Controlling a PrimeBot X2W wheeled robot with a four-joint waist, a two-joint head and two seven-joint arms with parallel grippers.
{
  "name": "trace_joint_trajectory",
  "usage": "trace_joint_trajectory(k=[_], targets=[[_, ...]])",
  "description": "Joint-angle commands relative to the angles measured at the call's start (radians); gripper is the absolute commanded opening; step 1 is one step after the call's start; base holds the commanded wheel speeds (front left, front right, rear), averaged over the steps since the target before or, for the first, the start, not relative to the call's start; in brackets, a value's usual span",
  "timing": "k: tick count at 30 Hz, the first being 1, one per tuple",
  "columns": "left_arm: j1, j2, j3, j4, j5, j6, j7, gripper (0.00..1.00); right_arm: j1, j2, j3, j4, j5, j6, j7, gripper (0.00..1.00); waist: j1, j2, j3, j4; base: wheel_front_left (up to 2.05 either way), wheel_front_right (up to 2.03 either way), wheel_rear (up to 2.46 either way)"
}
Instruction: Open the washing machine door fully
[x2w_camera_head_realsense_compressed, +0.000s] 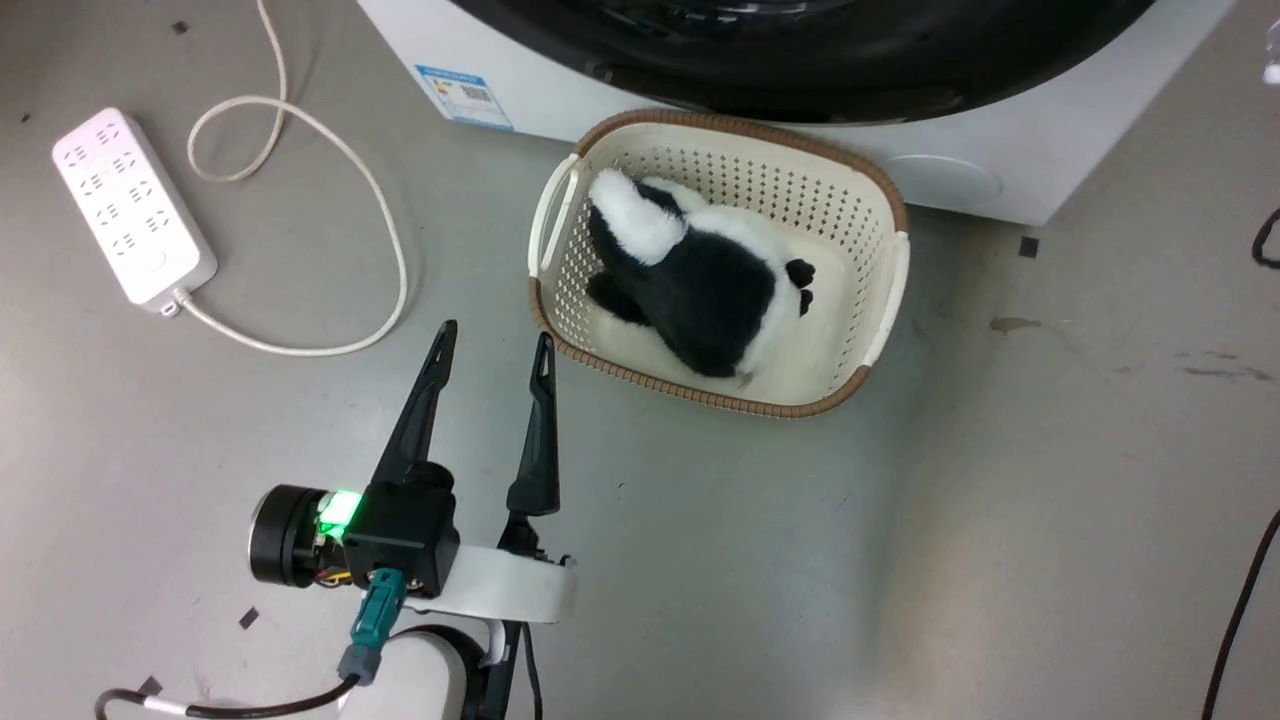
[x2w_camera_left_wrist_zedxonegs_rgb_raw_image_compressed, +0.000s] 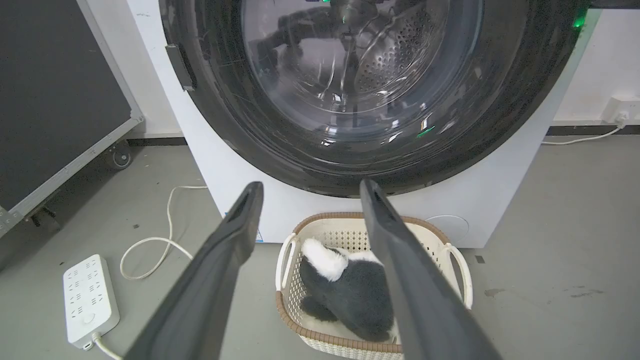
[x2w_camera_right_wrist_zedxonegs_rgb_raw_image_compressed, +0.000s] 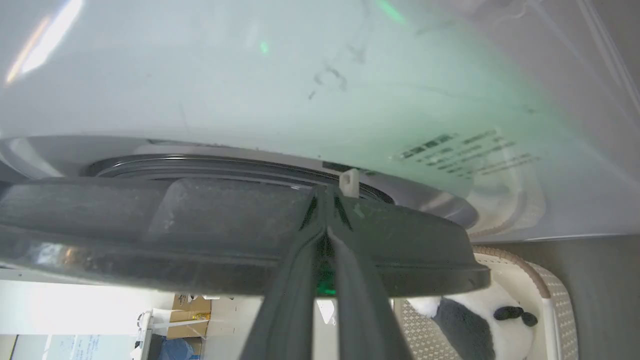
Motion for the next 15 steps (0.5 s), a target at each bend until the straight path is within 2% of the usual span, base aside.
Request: trace_joint_trajectory(k=[1, 8, 15], targets=[[-0.024, 0.001, -0.010, -0.006, -0.006, 0.010, -0.011, 1.00, -0.063, -0.015, -0.023, 0.055, 0.023, 0.000, 0.029, 0.00, -0.0001, -0.0001, 0.013, 0.012, 0.00, 0.00, 0.00], [-0.042, 0.001, -0.029, -0.009, -0.014, 0.026, -0.026, 1.00, -0.163, -0.049, -0.066, 0.178, 0.047, 0.000, 0.089, 0.00, -0.0001, -0.0001, 0.036, 0.029, 0.00, 0.00, 0.00], [-0.053, 0.001, -0.035, -0.011, -0.012, 0.034, -0.038, 1.00, -0.180, -0.071, -0.093, 0.261, 0.070, 0.000, 0.161, 0.00, -0.0001, -0.0001, 0.035, 0.033, 0.00, 0.00, 0.00]])
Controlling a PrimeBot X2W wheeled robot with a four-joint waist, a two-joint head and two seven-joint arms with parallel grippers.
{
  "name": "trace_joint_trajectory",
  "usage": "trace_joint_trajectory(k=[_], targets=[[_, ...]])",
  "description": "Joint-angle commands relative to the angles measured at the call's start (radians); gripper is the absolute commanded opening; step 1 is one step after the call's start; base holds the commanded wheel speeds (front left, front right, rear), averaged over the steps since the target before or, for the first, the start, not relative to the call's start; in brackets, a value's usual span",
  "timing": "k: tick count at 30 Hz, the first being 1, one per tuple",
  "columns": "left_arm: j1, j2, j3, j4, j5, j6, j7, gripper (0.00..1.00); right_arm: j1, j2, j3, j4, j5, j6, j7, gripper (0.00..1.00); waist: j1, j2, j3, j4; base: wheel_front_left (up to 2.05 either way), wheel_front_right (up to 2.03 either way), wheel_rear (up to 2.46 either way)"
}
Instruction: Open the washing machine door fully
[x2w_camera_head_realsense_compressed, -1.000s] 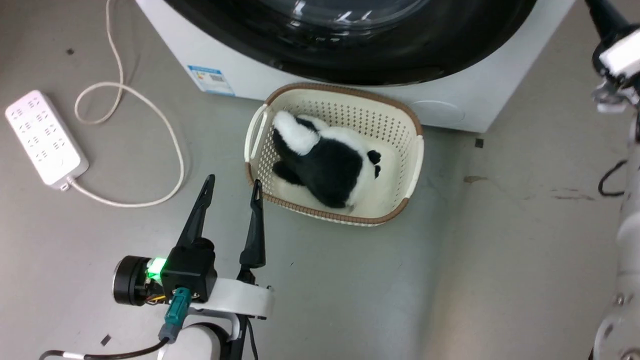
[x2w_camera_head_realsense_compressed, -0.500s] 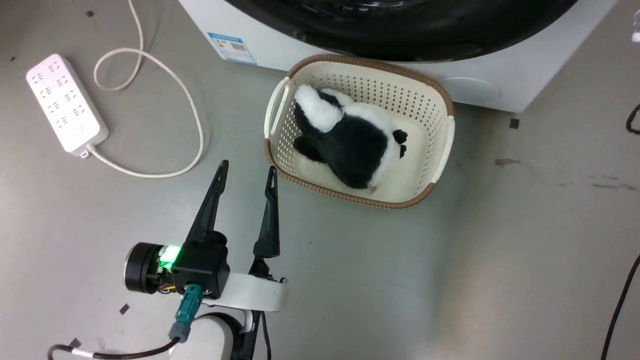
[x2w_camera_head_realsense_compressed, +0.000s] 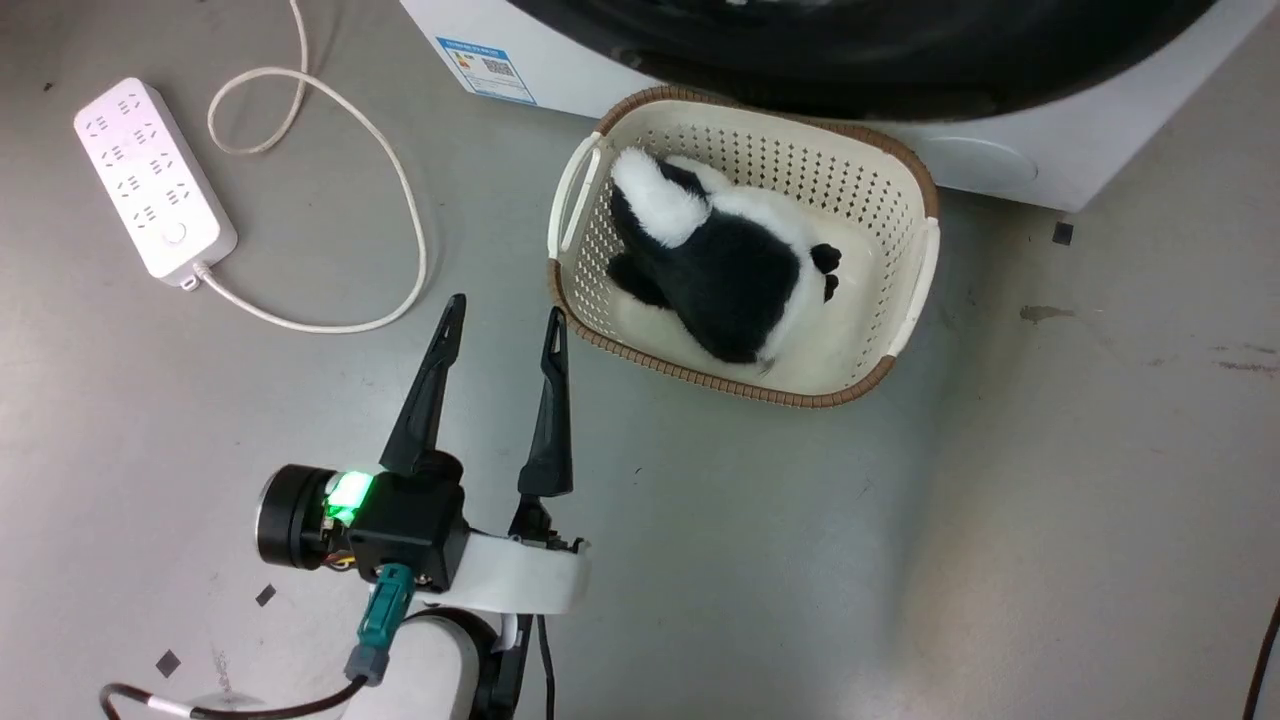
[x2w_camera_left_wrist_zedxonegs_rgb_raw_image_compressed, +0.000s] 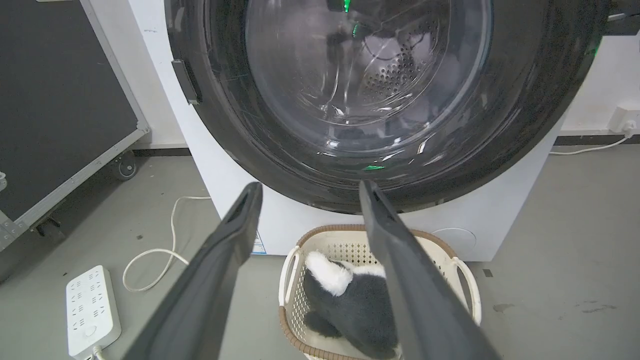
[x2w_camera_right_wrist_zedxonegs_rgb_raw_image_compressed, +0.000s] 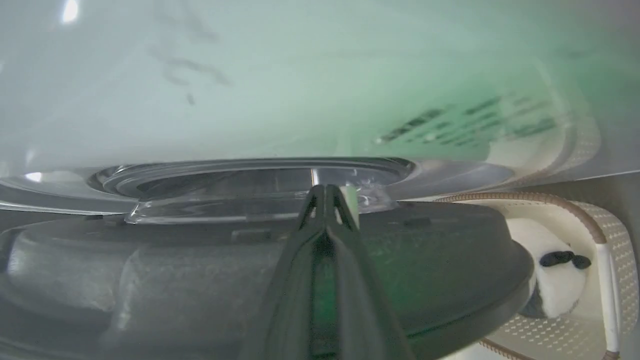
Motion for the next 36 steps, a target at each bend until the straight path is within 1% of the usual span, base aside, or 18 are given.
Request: trace_joint_trajectory(k=[1, 6, 10, 21, 26, 30, 36], targets=[[-0.017, 0.001, -0.005, -0.005, -0.001, 0.008, -0.013, 1.00, -0.021, 0.006, -0.017, 0.048, 0.029, 0.001, 0.038, 0.00, -0.0001, -0.0001, -0.009, 0.000, 0.00, 0.00, 0.00], [-0.013, 0.001, -0.008, -0.001, 0.003, 0.010, -0.021, 1.00, 0.004, 0.013, -0.037, 0.072, 0.065, 0.001, 0.085, 0.00, -0.0001, -0.0001, -0.036, -0.003, 0.00, 0.00, 0.00], [0.001, 0.002, -0.008, 0.006, 0.007, 0.010, -0.029, 1.00, 0.062, 0.039, -0.051, 0.064, 0.108, 0.001, 0.142, 0.00, -0.0001, -0.0001, -0.081, -0.008, 0.00, 0.00, 0.00], [0.087, 0.015, 0.013, 0.042, 0.008, -0.011, -0.029, 1.00, 0.384, 0.161, -0.012, -0.129, 0.158, 0.001, 0.253, 0.00, -0.0001, -0.0001, -0.249, -0.039, 0.00, 0.00, 0.00], [0.130, 0.016, 0.015, 0.056, 0.006, -0.021, -0.029, 1.00, 0.508, 0.185, 0.020, -0.213, 0.223, 0.001, 0.319, 0.00, -0.0001, -0.0001, -0.307, -0.047, 0.00, 0.00, 0.00], [0.154, 0.016, 0.013, 0.071, 0.003, -0.036, -0.029, 1.00, 0.571, 0.187, 0.131, -0.213, 0.374, 0.001, 0.345, 0.00, -0.0001, -0.0001, -0.340, -0.046, 0.00, 0.00, 0.00], [0.178, 0.016, 0.013, 0.089, 0.000, -0.052, -0.029, 1.00, 0.674, 0.187, 0.380, -0.250, 0.611, 0.001, 0.294, 0.00, -0.0001, -0.0001, -0.363, -0.050, 0.00, 0.00, 0.00]])
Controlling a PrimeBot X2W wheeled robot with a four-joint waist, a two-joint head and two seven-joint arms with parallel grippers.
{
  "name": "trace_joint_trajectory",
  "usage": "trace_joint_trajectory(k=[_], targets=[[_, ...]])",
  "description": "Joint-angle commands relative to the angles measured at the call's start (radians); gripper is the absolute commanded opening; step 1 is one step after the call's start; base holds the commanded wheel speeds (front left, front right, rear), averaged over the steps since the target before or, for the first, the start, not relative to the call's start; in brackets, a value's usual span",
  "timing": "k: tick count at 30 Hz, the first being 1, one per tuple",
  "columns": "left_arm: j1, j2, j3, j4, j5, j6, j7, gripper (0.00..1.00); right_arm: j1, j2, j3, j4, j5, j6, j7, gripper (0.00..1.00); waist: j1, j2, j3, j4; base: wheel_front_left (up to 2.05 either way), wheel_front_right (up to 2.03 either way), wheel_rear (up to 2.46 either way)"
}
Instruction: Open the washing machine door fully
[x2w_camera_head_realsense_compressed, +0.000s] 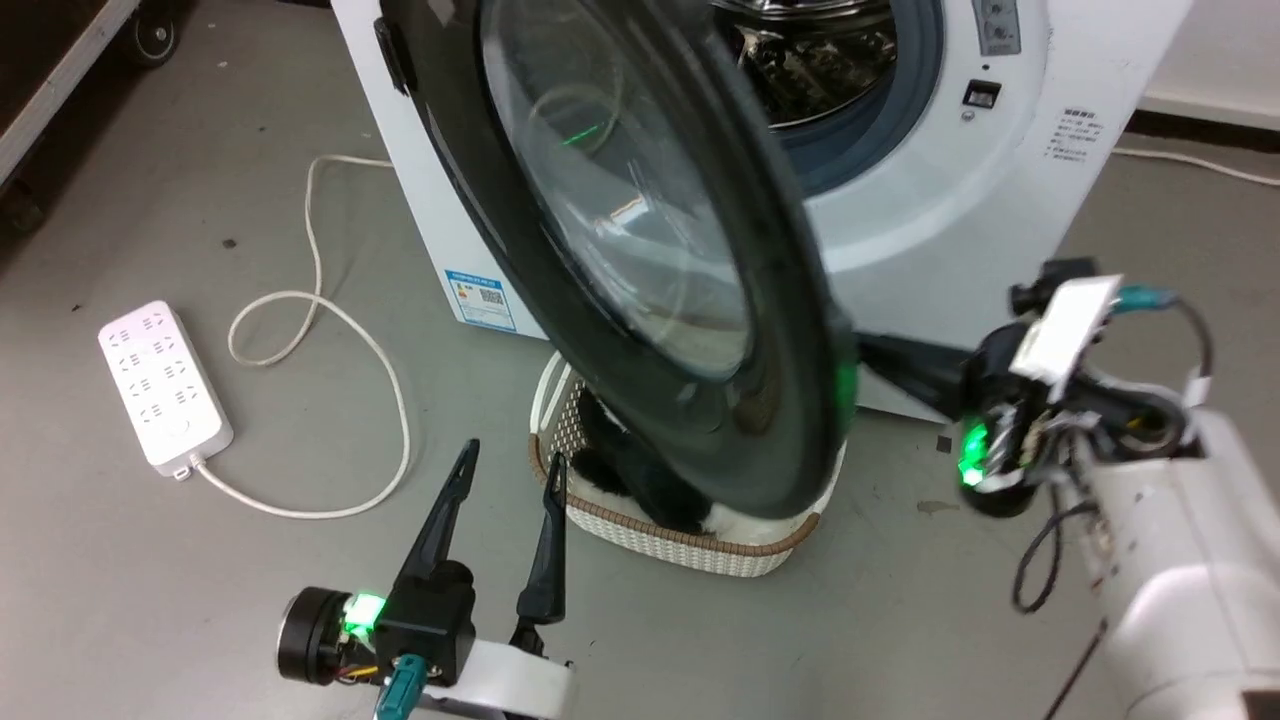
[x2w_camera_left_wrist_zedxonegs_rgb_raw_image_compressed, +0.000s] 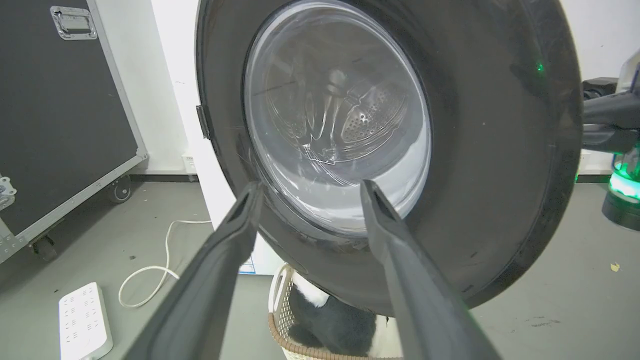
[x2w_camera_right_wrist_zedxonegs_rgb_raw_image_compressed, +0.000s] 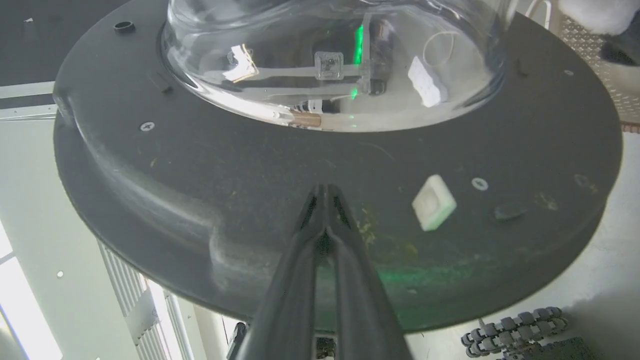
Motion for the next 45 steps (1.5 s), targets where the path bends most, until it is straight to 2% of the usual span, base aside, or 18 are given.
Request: trace_joint_trajectory(k=[1, 6, 11, 16, 20, 21, 22, 24, 29, 34, 35, 36, 37, 38, 39, 40, 41, 45], targets=[[0.013, 0.005, 0.003, 0.006, -0.003, -0.005, -0.006, 1.00, 0.044, 0.006, 0.060, -0.018, 0.056, 0.002, -0.019, 0.00, 0.0002, 0.0000, -0.004, -0.001, 0.00, 0.00, 0.00], [0.028, 0.003, 0.003, 0.021, -0.011, -0.015, -0.006, 1.00, 0.136, 0.006, 0.286, -0.103, 0.235, 0.002, -0.097, 0.00, 0.0002, 0.0000, -0.010, 0.002, 0.00, 0.00, 0.00], [0.037, 0.001, 0.006, 0.031, -0.017, -0.022, -0.006, 1.00, 0.200, 0.006, 0.461, -0.185, 0.347, 0.002, -0.193, 0.00, 0.0002, 0.0000, -0.013, 0.007, 0.00, 0.00, 0.00], [0.043, -0.001, 0.014, 0.039, -0.020, -0.028, -0.006, 1.00, 0.223, 0.006, 0.552, -0.216, 0.399, 0.002, -0.261, 0.00, 0.0002, 0.0000, -0.019, 0.008, 0.00, 0.00, 0.00], [0.051, -0.001, 0.025, 0.046, -0.021, -0.030, -0.006, 1.00, 0.229, -0.003, 0.561, -0.224, 0.392, 0.002, -0.324, 0.00, 0.0002, 0.0000, -0.038, 0.000, 0.00, 0.00, 0.00], [0.052, -0.001, 0.028, 0.047, -0.022, -0.030, -0.006, 1.00, 0.229, -0.013, 0.556, -0.231, 0.382, 0.002, -0.353, 0.69, 0.0002, 0.0000, -0.044, -0.004, 0.00, 0.00, 0.00], [0.054, -0.001, 0.031, 0.047, -0.023, -0.031, -0.006, 1.00, 0.232, -0.024, 0.551, -0.239, 0.375, 0.002, -0.377, 1.00, 0.0002, 0.0000, -0.051, -0.009, 0.00, 0.00, 0.00], [0.057, -0.002, 0.037, 0.048, -0.025, -0.034, -0.006, 1.00, 0.240, -0.055, 0.542, -0.272, 0.341, 0.002, -0.441, 1.00, 0.0002, 0.0000, -0.066, -0.021, 0.00, 0.00, 0.00], [0.063, -0.002, 0.059, 0.055, -0.035, -0.043, -0.006, 1.00, 0.292, -0.163, 0.528, -0.434, 0.160, 0.002, -0.667, 1.00, 0.0002, 0.0000, -0.103, -0.062, 0.00, 0.00, 0.00], [0.073, 0.002, 0.087, 0.054, -0.044, -0.053, -0.006, 1.00, 0.390, -0.289, 0.544, -0.619, -0.135, 0.002, -0.935, 1.00, 0.0002, 0.0000, -0.133, -0.106, 0.00, 0.00, 0.00], [0.084, 0.005, 0.104, 0.057, -0.049, -0.058, -0.006, 1.00, 0.461, -0.348, 0.542, -0.682, -0.342, 0.002, -1.081, 1.00, 0.0002, 0.0000, -0.148, -0.132, 0.00, 0.00, 0.00], [0.084, 0.005, 0.104, 0.057, -0.049, -0.058, -0.006, 1.00, 0.461, -0.348, 0.542, -0.682, -0.342, 0.002, -1.081, 1.00, 0.0002, 0.0000, -0.148, -0.132, 0.00, 0.00, 0.00], [0.089, 0.005, 0.110, 0.056, -0.050, -0.058, -0.006, 1.00, 0.487, -0.359, 0.531, -0.694, -0.411, 0.002, -1.124, 1.00, 0.0002, 0.0000, -0.151, -0.141, 0.00, 0.00, 0.00], [0.095, 0.007, 0.121, 0.054, -0.051, -0.059, -0.006, 1.00, 0.542, -0.369, 0.501, -0.715, -0.559, 0.002, -1.189, 1.00, 0.0002, 0.0000, -0.153, -0.155, 0.00, 0.00, 0.00], [0.095, 0.007, 0.121, 0.054, -0.051, -0.059, -0.006, 1.00, 0.542, -0.369, 0.501, -0.715, -0.559, 0.002, -1.189, 1.00, 0.0002, 0.0000, -0.153, -0.155, 0.00, 0.00, 0.00], [0.103, 0.006, 0.128, 0.052, -0.052, -0.060, -0.006, 1.00, 0.602, -0.342, 0.435, -0.736, -0.683, 0.002, -1.227, 1.00, 0.0002, 0.0000, -0.155, -0.166, 0.00, 0.00, 0.00], [0.103, 0.006, 0.128, 0.052, -0.052, -0.060, -0.006, 1.00, 0.602, -0.342, 0.435, -0.736, -0.683, 0.002, -1.227, 1.00, 0.0002, 0.0000, -0.155, -0.166, 0.00, 0.00, 0.00], [0.116, 0.005, 0.134, 0.046, -0.049, -0.062, -0.006, 1.00, 0.726, -0.248, 0.306, -0.815, -0.909, 0.002, -1.253, 1.00, 0.0002, 0.0000, -0.154, -0.184, 0.00, 0.00, 0.00]])
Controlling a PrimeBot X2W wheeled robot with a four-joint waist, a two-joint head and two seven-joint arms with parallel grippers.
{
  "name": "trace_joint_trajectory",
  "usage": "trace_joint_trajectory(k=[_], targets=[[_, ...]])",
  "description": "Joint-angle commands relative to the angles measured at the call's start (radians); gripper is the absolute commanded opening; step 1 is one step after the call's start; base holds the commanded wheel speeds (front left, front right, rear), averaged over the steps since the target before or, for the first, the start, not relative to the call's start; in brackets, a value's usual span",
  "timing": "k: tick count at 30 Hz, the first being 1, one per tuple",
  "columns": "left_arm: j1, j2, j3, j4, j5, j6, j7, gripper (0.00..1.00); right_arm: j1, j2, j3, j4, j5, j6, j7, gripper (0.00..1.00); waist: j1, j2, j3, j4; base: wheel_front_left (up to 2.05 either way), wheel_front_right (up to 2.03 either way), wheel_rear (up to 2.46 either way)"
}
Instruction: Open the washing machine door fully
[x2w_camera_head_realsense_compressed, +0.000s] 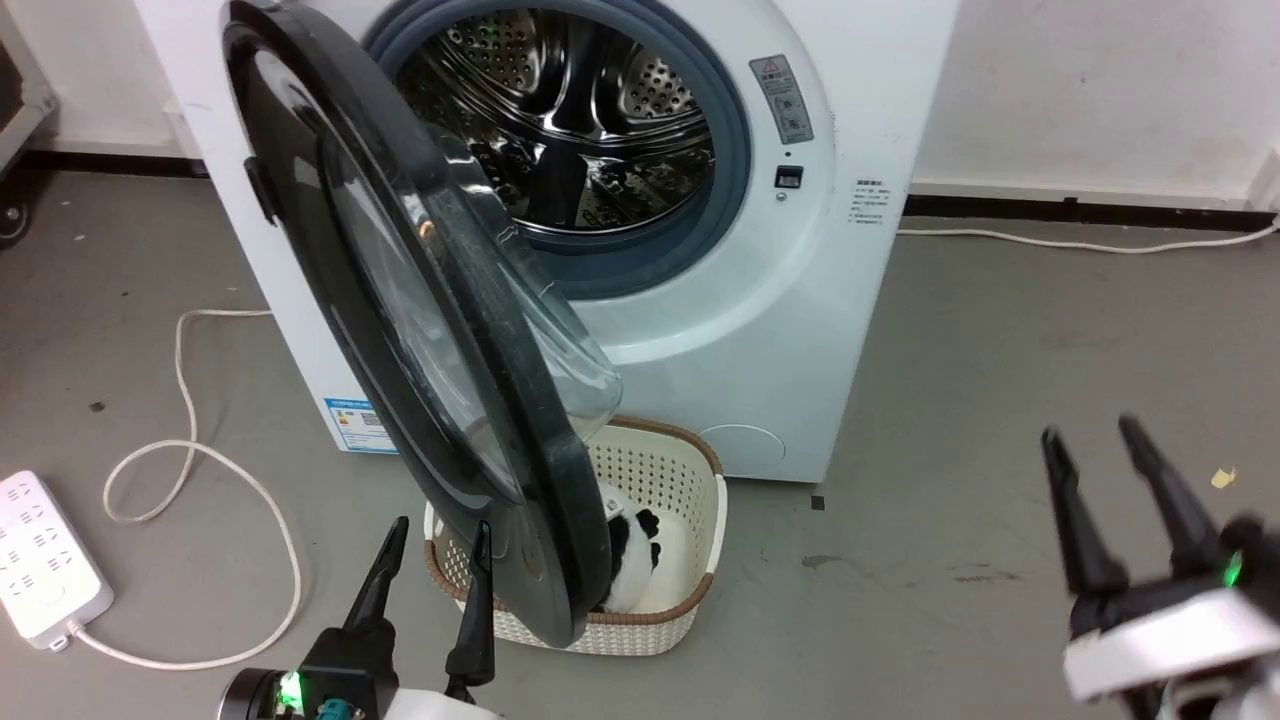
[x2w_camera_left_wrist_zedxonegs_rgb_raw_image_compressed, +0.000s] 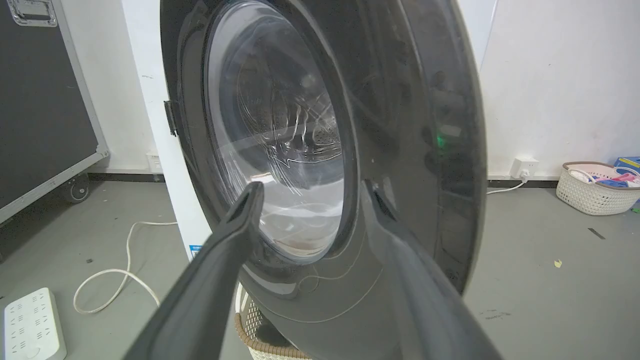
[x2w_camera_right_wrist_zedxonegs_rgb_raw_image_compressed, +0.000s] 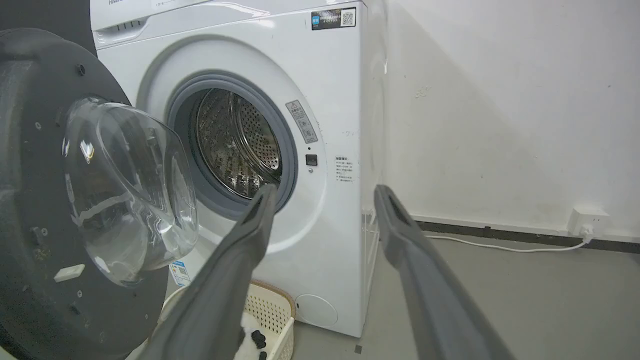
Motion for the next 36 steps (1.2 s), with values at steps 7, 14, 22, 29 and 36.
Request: trace_joint_trajectory(k=[7, 14, 22, 29, 36], targets=[[0.014, 0.002, 0.005, -0.001, 0.006, -0.010, -0.006, 1.00, 0.185, 0.178, -0.099, -0.106, -0.260, 0.001, -0.013, 1.00, 0.0001, 0.0000, 0.008, -0.020, 0.00, 0.00, 0.00], [0.019, -0.001, 0.006, 0.006, 0.011, -0.012, -0.006, 1.00, 0.241, 0.239, -0.128, -0.129, -0.358, 0.001, -0.022, 1.00, 0.0001, 0.0000, 0.008, -0.029, 0.00, 0.00, 0.00], [0.014, -0.003, 0.008, 0.009, 0.015, -0.016, -0.006, 1.00, 0.244, 0.257, -0.129, -0.127, -0.370, 0.001, -0.025, 1.00, 0.0001, 0.0000, 0.007, -0.028, 0.00, 0.00, 0.00], [0.008, -0.005, 0.018, -0.023, 0.011, -0.023, -0.006, 0.00, 0.237, 0.260, -0.122, -0.128, -0.353, 0.001, -0.027, 1.00, 0.0001, 0.0000, 0.007, -0.030, 0.00, 0.00, 0.00], [-0.094, -0.010, 0.128, -0.275, -0.065, 0.017, -0.006, 0.00, 0.229, 0.260, -0.116, -0.132, -0.342, 0.001, -0.027, 1.00, 0.0001, 0.0000, 0.007, -0.035, 0.00, 0.00, 0.00]])
